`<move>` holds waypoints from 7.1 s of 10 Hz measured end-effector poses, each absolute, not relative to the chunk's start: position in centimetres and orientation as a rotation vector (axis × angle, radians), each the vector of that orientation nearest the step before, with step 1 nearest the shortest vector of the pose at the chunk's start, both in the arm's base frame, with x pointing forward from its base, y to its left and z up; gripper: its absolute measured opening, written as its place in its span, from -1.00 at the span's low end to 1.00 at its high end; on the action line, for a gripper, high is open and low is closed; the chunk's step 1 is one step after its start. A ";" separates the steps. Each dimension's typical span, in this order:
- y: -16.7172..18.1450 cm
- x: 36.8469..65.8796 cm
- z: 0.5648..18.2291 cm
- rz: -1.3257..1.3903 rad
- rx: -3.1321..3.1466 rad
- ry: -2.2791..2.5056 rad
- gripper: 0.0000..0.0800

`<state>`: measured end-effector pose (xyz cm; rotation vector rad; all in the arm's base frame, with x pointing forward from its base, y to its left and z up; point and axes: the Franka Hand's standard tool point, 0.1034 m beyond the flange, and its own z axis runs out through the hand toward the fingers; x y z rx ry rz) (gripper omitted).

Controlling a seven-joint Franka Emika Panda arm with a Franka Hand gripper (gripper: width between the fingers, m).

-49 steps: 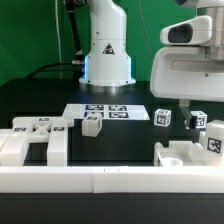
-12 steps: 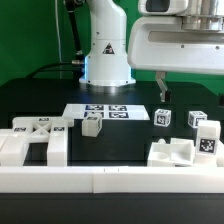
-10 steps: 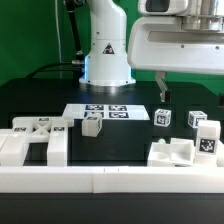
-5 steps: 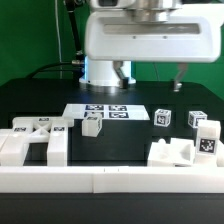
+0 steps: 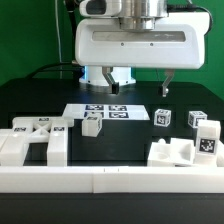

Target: Assemble chair

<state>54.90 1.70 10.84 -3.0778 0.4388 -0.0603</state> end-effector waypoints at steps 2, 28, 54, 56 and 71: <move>0.6 53.3 9.8 -0.056 -3.073 0.460 0.62; -6.2 45.7 4.5 1.147 -2.751 0.290 0.62; -4.5 46.0 2.4 1.168 -2.770 0.313 -0.28; -2.9 47.3 4.7 1.137 -2.791 0.369 -0.28; -0.4 56.0 9.8 0.178 -3.048 0.401 -0.27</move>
Offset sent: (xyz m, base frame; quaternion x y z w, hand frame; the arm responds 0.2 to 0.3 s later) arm -0.0693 -0.0735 -0.0336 -0.0334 -0.0153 -0.0210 0.9991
